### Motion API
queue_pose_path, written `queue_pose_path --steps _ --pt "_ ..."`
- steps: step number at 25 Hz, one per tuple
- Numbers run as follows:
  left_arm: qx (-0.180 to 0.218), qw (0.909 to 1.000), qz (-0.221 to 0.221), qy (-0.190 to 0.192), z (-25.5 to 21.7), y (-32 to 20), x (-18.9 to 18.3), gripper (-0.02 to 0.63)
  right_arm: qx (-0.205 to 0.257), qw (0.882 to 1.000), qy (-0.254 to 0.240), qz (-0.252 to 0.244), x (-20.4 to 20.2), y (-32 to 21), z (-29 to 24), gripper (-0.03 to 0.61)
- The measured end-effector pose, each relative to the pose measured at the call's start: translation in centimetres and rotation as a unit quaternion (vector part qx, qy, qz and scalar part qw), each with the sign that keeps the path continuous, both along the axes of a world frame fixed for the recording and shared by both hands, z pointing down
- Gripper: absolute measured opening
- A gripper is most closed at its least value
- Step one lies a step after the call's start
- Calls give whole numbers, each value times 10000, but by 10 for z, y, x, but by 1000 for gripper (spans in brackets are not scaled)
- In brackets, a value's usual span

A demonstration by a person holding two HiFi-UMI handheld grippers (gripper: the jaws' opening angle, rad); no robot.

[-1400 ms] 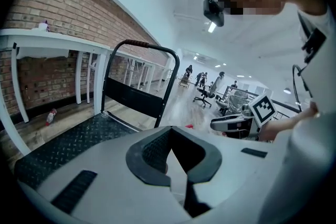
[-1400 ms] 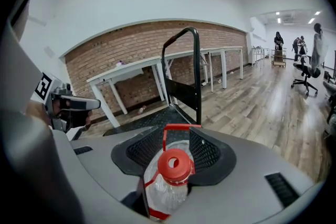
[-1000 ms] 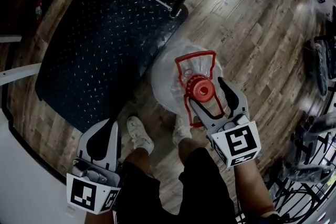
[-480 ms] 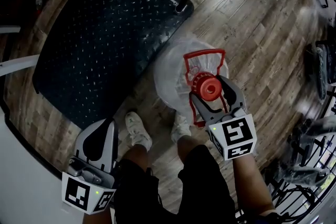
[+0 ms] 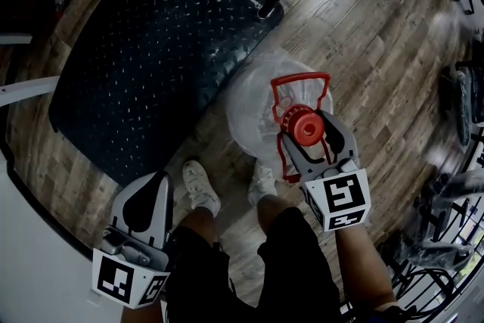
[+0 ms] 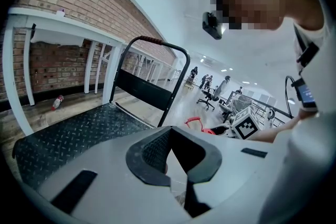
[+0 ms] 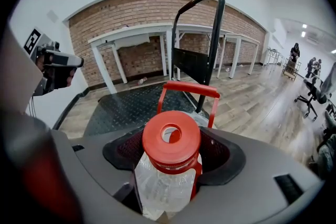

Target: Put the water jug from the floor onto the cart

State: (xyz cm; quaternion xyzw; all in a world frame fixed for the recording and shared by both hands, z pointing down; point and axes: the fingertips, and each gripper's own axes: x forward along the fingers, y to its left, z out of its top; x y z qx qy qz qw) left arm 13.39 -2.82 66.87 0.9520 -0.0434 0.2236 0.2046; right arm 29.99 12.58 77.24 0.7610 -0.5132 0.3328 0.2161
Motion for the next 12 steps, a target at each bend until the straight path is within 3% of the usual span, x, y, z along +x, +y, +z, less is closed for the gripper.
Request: queue_pose_path --steps 12 --pt "246 9996 -158 34 -51 -19 -4 -6 189 9993 48 303 -7 21 -63 311"
